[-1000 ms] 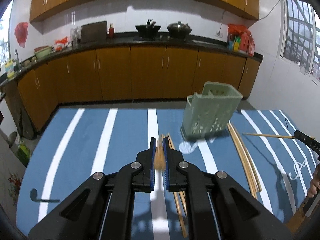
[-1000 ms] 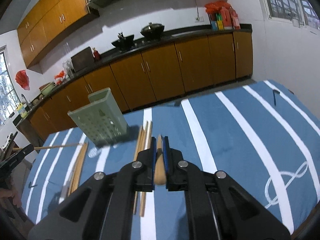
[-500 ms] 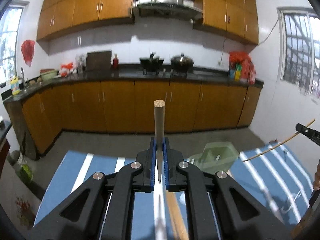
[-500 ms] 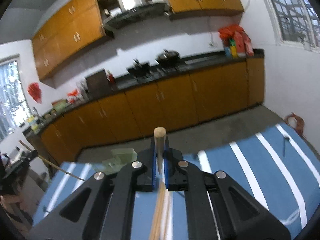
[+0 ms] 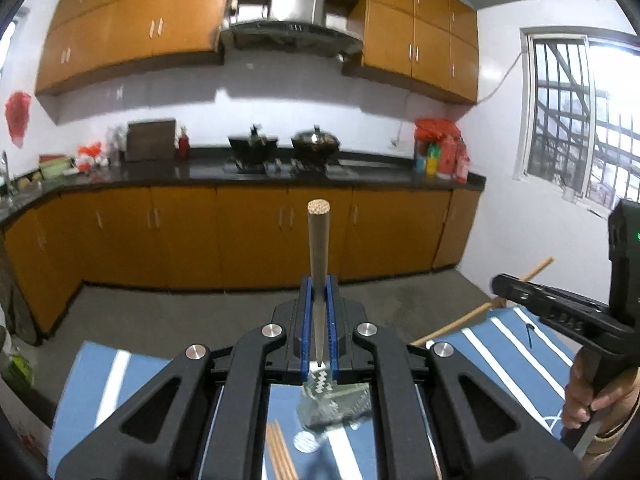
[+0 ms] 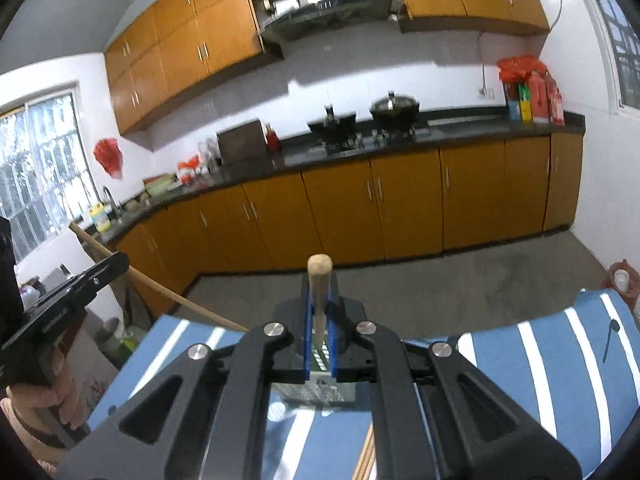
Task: Organize utensils
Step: 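Lift the left tool's chopstick upright over the green holder while the right tool does likewise, then open the left tool to drop its chopstick into the holder while the right tool opens too, then move both open tools back down to the chopsticks on the table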
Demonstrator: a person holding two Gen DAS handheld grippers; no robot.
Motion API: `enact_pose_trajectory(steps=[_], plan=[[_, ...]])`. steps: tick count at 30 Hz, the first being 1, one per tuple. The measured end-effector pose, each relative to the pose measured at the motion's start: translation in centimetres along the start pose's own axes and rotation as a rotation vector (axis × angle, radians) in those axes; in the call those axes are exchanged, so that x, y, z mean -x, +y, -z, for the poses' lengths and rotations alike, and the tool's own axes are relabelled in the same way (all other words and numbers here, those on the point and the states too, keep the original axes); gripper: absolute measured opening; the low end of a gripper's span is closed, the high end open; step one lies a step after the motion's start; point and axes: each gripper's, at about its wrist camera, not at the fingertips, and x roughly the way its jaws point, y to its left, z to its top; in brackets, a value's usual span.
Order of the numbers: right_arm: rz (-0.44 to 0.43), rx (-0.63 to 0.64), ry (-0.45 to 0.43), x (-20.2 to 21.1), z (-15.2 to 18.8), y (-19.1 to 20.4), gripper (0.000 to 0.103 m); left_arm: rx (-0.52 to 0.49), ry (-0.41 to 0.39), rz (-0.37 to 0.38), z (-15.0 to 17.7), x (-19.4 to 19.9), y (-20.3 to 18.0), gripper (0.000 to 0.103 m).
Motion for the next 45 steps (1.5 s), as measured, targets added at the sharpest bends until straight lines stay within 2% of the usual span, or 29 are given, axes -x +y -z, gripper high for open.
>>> enact_pose_trajectory(steps=[7,10,11,13,16,20,25,28,30,31,34,37,41,45], plan=[[0.01,0.004,0.089,-4.9,1.3,0.1,0.008,0.041,0.124,0.037,2.3,-4.0,-0.1,0.007],[0.02,-0.006,0.092,-5.5,1.6,0.1,0.015,0.039,0.163,0.043,3.1,-5.1,-0.2,0.008],[0.02,-0.006,0.086,-5.4,1.5,0.1,0.022,0.041,0.168,0.043,3.3,-5.1,-0.2,0.008],[0.03,0.001,0.066,-4.9,1.4,0.1,0.03,0.043,0.163,0.035,3.3,-4.9,-0.2,0.008],[0.04,-0.006,0.039,-3.7,1.3,-0.1,0.03,0.051,0.147,0.036,3.1,-4.1,0.0,0.01],[0.053,-0.029,-0.023,-0.6,1.1,-0.7,0.03,0.079,0.11,0.029,2.4,-2.9,0.6,0.018],[0.085,-0.041,-0.067,3.8,3.0,-1.9,0.031,0.103,0.05,-0.002,2.5,0.4,1.9,0.019],[0.144,-0.052,-0.013,4.0,6.6,-3.4,0.031,0.095,0.047,-0.053,4.2,2.2,3.2,0.019],[0.155,-0.067,0.044,3.2,9.3,-4.4,0.031,0.089,0.069,-0.094,5.8,2.7,3.8,0.019],[0.156,-0.083,0.099,2.1,11.4,-5.1,0.029,0.086,0.093,-0.117,7.0,2.8,4.3,0.019],[0.142,-0.131,0.238,-0.9,17.0,-5.9,0.017,0.085,0.18,-0.165,11.0,2.4,5.7,0.019],[0.153,-0.115,0.323,-3.3,21.2,-5.2,0.016,0.105,0.273,-0.186,15.5,1.6,6.3,0.019],[0.177,-0.108,0.381,-5.4,24.0,-4.5,0.015,0.153,0.372,-0.175,20.5,0.6,6.2,0.019],[0.214,-0.083,0.406,-6.4,24.9,-3.9,0.015,0.162,0.414,-0.159,22.8,0.1,5.4,0.019]])
